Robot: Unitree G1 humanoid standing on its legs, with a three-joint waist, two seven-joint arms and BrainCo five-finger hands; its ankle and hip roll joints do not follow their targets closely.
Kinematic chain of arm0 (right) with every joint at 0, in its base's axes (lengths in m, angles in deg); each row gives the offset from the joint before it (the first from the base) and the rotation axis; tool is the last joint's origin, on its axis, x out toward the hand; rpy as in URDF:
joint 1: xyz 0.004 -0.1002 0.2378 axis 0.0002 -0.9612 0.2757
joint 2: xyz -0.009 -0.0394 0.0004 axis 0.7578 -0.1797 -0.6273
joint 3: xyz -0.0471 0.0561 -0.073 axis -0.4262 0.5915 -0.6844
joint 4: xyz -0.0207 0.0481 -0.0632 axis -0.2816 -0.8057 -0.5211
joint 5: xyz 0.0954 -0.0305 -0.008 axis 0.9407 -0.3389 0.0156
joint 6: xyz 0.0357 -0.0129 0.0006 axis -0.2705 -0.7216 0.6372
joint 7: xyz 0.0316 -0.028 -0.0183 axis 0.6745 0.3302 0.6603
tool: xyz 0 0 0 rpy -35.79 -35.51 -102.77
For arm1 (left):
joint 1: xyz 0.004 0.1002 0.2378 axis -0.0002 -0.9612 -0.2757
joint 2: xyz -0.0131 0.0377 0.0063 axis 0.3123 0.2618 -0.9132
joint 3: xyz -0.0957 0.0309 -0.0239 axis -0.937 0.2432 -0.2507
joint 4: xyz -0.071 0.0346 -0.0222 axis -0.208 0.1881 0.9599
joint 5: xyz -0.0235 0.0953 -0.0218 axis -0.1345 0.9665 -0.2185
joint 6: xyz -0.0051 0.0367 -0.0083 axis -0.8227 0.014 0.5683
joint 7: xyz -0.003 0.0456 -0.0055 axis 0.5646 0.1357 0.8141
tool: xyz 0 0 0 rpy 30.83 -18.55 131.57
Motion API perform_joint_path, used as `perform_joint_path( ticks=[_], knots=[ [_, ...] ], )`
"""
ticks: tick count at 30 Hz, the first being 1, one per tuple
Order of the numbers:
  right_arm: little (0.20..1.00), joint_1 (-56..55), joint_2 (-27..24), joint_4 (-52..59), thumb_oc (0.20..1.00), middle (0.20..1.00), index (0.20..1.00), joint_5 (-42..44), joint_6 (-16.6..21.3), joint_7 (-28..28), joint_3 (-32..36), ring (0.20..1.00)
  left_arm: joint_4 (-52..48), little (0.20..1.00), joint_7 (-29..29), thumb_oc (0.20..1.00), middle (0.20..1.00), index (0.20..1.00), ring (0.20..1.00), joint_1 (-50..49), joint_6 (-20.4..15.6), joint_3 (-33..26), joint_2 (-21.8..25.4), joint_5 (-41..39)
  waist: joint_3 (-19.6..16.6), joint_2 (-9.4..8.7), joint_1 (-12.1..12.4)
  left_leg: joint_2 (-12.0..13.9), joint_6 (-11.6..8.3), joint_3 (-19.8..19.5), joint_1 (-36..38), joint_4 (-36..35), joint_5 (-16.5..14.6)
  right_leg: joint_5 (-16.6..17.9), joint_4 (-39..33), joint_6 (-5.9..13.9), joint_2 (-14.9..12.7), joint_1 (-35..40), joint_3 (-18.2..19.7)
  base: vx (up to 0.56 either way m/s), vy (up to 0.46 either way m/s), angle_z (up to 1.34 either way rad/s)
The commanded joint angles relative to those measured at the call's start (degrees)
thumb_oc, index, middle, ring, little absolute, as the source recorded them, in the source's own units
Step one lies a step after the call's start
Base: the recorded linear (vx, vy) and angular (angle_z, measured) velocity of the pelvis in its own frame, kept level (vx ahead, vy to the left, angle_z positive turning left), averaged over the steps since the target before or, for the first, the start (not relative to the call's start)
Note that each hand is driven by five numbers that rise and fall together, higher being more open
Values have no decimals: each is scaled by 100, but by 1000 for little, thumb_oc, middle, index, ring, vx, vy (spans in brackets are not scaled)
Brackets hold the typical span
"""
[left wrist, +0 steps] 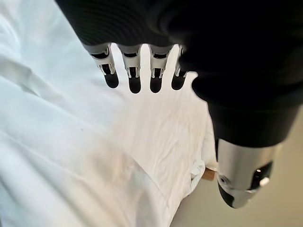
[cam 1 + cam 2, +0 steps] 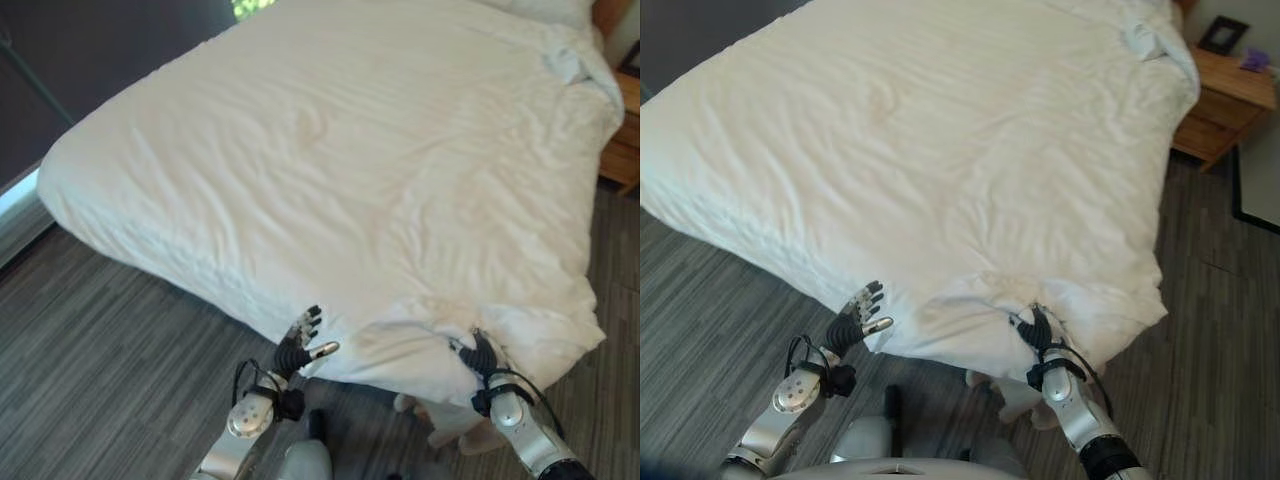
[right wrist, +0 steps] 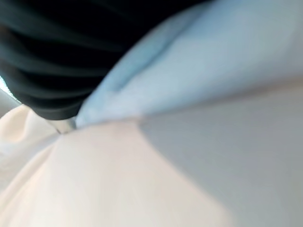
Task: Making the bed.
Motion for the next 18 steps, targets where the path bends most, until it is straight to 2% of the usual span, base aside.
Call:
perform_joint_path(
  ticks=[1, 2, 3, 5, 6, 7, 10, 11, 12, 13, 14, 16, 18],
  knots=[
    [200, -237, -354, -216, 200, 200, 200, -134, -138, -173, 210, 200, -350, 1000, -7, 1000, 1000, 1000, 1000, 1, -281, -51, -1, -104, -20, 186, -29, -490, -114, 88, -810, -596, 720, 15, -524, -233, 451, 691, 61, -400, -123, -16],
    [256, -259, -385, -276, 256, 256, 256, -89, -140, -196, 247, 256, -363, 1000, -32, 1000, 1000, 1000, 1000, -14, -275, -40, 6, -121, 71, 227, -49, -462, -165, 59, -844, -453, 736, 44, -587, -258, 466, 692, 36, -353, -102, -15],
    [1000, -221, -413, -390, 1000, 1000, 1000, 8, -148, -226, 274, 1000, -364, 1000, 19, 1000, 1000, 1000, 1000, -41, -279, -34, 0, -161, 183, 235, -86, -479, -248, -131, -876, -251, 714, 81, -640, -271, 458, 712, 60, -353, -79, -2],
    [1000, -196, -395, -555, 1000, 1000, 1000, 181, -162, -227, 300, 1000, -362, 1000, 48, 1000, 1000, 1000, 1000, -54, -288, -52, -27, -228, 338, 293, -54, -572, -437, -810, -944, 85, 632, 177, -617, -349, 442, 612, 132, -321, -29, 7],
    [1000, -210, -424, -579, 1000, 1000, 1000, 302, -154, -209, 353, 1000, -351, 1000, 85, 1000, 1000, 1000, 1000, -68, -300, -73, -44, -255, 393, 284, -52, -643, -449, -1156, -914, 220, 467, 262, -647, -346, 391, 547, 202, -316, 6, -24],
    [1000, -269, -399, -609, 1000, 1000, 1000, 546, -127, -205, 467, 1000, -362, 1000, 102, 1000, 1000, 1000, 1000, -55, -301, -83, -52, -328, 423, 232, -84, -674, -464, -1335, -903, 451, 334, 358, -673, -323, 309, 493, 215, -294, 16, -48],
    [1000, -475, -171, -1149, 1000, 1000, 1000, 1389, -80, -114, 730, 1000, -367, 1000, 176, 1000, 1000, 1000, 1000, 8, -265, -26, -39, -508, 402, 83, -260, -442, -434, -1394, -742, 838, 40, 533, -784, -258, 79, 366, 91, -188, 41, -26],
    [1000, -499, -72, -1495, 1000, 1000, 1000, 1635, -63, -110, 782, 1000, -353, 1000, 146, 1000, 1000, 1000, 1000, 47, -267, 26, -34, -573, 298, 97, -325, -285, -437, -1396, -507, 622, -28, 556, -850, -243, 69, 283, 61, -60, 76, 15],
    [1000, -495, 57, -1930, 1000, 1000, 1000, 1857, -69, -76, 789, 1000, -341, 1000, 166, 1000, 1000, 1000, 1000, 45, -237, 54, -32, -593, 254, 135, -365, -278, -413, -1591, -182, 361, -112, 514, -879, -213, 71, 296, 48, -10, 85, 26],
    [1000, -466, 155, -2384, 1000, 1000, 1000, 1988, -107, -45, 782, 1000, -305, 1000, 200, 1000, 1000, 1000, 1000, 77, -217, 103, -64, -588, 161, 225, -395, -299, -402, -1889, 3, 19, -111, 537, -897, -196, 134, 189, 76, 27, 82, 22],
    [1000, -427, 249, -2869, 1000, 1000, 1000, 2128, -140, -25, 821, 1000, -260, 1000, 209, 1000, 1000, 1000, 1000, 147, -190, 168, -110, -594, 143, 277, -451, -329, -417, -2000, 101, -237, -32, 527, -916, -195, 169, 183, 74, -4, 72, 5],
    [1000, -463, 400, -3640, 1000, 1000, 1000, 2410, -226, 57, 975, 1000, -250, 1000, 200, 1000, 1000, 1000, 1000, 327, -168, 229, -95, -547, 155, 289, -542, -314, -471, -1850, 115, -526, 130, 560, -1022, -172, 121, 210, -72, -10, 61, -19],
    [1000, -493, 430, -3928, 1000, 1000, 1000, 2449, -247, 92, 988, 1000, -281, 1000, 190, 1000, 1000, 1000, 1000, 375, -180, 229, -78, -505, 154, 283, -548, -337, -467, -1874, 103, -618, 175, 581, -1069, -153, 90, 230, -97, 0, 34, -4]
  ],
)
